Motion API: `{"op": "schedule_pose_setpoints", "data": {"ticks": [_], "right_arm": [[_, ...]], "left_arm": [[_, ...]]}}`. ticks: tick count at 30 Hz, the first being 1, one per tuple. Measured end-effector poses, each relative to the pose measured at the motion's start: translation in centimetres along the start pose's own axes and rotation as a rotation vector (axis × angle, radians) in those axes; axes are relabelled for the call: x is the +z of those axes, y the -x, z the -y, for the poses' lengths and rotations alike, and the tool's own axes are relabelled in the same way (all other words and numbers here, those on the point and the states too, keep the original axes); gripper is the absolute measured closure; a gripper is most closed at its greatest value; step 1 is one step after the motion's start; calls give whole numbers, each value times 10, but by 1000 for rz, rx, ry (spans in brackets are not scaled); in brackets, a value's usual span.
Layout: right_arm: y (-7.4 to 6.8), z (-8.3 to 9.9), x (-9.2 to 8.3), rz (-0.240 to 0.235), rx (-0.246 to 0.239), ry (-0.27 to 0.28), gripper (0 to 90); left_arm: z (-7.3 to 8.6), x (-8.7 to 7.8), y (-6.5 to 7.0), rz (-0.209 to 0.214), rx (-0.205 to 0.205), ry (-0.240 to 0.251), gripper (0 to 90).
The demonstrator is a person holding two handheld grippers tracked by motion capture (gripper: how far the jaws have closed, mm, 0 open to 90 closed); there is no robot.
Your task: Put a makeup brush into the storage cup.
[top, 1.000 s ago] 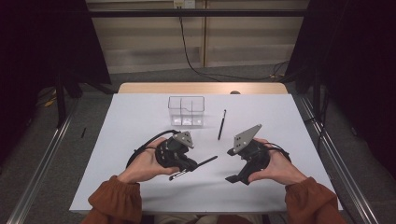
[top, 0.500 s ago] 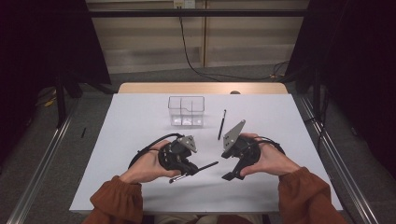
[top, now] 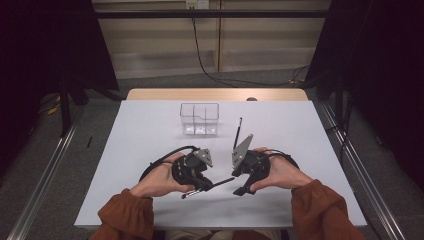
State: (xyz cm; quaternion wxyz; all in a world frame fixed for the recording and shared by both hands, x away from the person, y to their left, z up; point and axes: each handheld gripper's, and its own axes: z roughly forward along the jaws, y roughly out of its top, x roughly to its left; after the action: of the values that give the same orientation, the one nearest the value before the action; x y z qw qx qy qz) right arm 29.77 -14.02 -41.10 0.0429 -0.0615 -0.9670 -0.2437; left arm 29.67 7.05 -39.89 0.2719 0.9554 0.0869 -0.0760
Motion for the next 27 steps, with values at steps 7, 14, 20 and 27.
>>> {"op": "schedule_pose_setpoints", "data": {"ticks": [7,14,20,27], "right_arm": [[0,-2,1,-9,-25,20,456],[0,-4,1,-26,-35,42,557],[-2,-7,5,-32,-52,32,604],[-4,-11,10,-45,-57,27,698]], "left_arm": [[-1,5,2,5,14,-18,840],[-1,9,1,15,10,-16,840],[-2,10,1,24,18,-22,840],[-2,12,3,32,7,-22,840]]}}
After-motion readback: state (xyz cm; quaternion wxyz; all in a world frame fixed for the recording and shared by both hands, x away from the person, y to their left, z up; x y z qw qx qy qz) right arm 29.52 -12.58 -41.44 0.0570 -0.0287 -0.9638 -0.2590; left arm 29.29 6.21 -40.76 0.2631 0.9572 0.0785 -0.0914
